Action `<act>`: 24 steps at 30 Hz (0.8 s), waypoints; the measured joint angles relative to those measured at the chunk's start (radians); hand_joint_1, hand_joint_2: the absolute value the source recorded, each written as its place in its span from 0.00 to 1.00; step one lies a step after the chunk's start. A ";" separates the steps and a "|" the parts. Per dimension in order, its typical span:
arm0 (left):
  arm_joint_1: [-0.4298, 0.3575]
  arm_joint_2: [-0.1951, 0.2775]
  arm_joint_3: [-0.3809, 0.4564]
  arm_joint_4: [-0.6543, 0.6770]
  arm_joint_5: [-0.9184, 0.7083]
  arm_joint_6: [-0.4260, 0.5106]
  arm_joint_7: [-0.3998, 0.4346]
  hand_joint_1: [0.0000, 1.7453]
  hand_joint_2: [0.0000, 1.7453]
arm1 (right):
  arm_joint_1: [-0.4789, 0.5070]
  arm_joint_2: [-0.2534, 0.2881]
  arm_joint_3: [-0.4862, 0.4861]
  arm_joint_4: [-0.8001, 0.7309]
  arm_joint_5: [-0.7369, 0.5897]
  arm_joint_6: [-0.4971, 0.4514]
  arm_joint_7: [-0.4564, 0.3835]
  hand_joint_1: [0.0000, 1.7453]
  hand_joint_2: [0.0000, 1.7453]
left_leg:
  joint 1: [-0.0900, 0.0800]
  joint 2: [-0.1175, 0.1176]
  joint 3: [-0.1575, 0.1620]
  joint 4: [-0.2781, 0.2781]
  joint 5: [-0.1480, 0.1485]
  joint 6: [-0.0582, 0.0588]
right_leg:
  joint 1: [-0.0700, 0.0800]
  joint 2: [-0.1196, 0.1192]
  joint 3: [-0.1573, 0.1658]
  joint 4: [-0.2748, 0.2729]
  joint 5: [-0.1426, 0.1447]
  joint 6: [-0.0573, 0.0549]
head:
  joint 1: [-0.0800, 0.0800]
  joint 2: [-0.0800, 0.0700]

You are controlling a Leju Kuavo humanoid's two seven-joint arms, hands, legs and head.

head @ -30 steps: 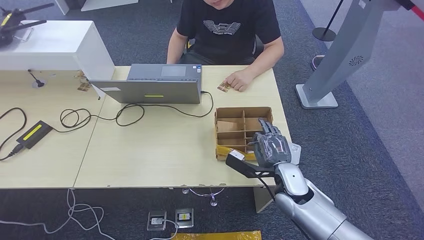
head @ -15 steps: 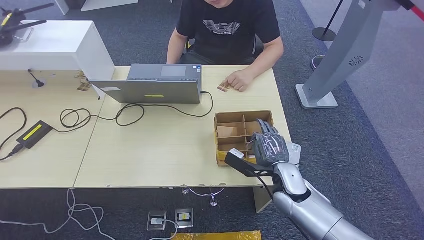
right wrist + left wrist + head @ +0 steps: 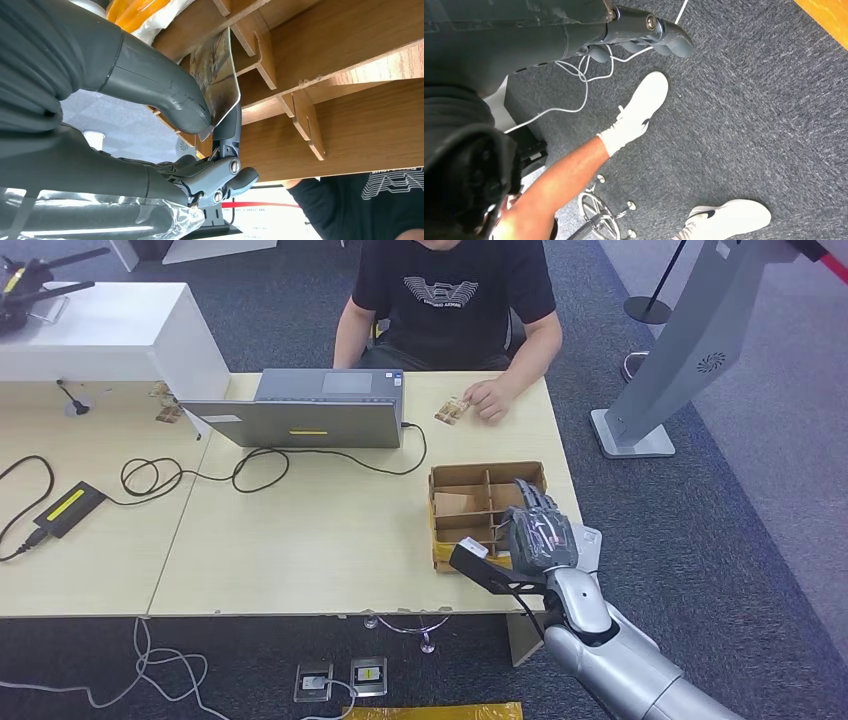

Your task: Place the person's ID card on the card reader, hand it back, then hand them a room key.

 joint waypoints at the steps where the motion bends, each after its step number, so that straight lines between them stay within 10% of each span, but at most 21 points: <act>1: 0.000 0.000 0.000 0.000 0.002 0.000 0.000 0.00 0.00 | 0.000 0.000 0.000 0.001 0.004 -0.007 0.002 1.00 1.00 | 0.000 0.000 0.000 0.000 0.000 0.000 | 0.000 0.000 0.000 0.000 0.000 0.000 | 0.000 0.000; 24: -0.001 0.007 0.000 0.000 0.052 -0.002 0.000 0.00 0.00 | -0.110 -0.052 -0.056 -0.258 0.252 0.066 0.090 1.00 1.00 | 0.000 0.001 0.000 0.000 0.000 0.000 | 0.000 0.002 -0.001 0.000 0.001 0.000 | 0.000 0.000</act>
